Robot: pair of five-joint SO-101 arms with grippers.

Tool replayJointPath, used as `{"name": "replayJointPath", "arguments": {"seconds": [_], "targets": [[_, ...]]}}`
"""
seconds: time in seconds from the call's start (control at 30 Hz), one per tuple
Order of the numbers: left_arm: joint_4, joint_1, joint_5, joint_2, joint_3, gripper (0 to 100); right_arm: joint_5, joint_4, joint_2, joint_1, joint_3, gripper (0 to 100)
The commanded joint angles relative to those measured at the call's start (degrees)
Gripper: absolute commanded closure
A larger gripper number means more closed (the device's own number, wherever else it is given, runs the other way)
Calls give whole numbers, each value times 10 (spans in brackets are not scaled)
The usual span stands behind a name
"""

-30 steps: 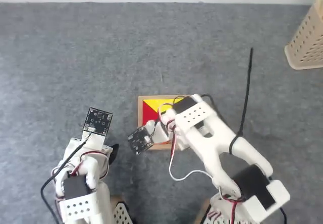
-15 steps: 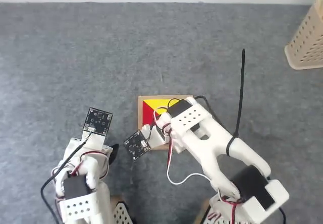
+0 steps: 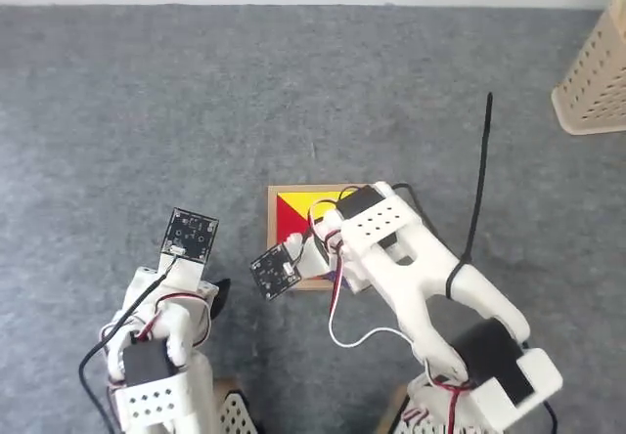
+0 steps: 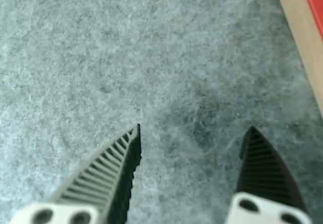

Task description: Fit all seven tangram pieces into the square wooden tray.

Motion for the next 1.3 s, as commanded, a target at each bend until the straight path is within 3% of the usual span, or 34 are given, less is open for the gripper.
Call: {"name": "replayJointPath", "arguments": {"seconds": [0.0, 0.1, 0.37, 0.53, 0.7, 0.87, 0.97, 1.13, 1.27], "targets": [[1, 2, 4, -10, -7, 701, -9, -2, -10, 8, -26, 901], [1, 2, 4, -10, -7, 701, -51, 0, -10, 9, -50, 996], [1, 2, 4, -10, -7, 701, -251, -5, -10, 80, -161, 990], [1, 2, 4, -10, -7, 701, -425, -4, -38, 108, -195, 990], [1, 2, 4, -10, -7, 701, -520, -58, -167, 91, -83, 991], [1, 2, 4, -10, -7, 701, -635, -196, -283, 87, 116, 991], [1, 2, 4, -10, -7, 701, -665, -215, -309, 86, 182, 990], [1, 2, 4, -10, -7, 701, -667, -126, -315, 87, 187, 990], [1, 2, 4, -10, -7, 701, -687, -124, -313, 86, 192, 991]]}}
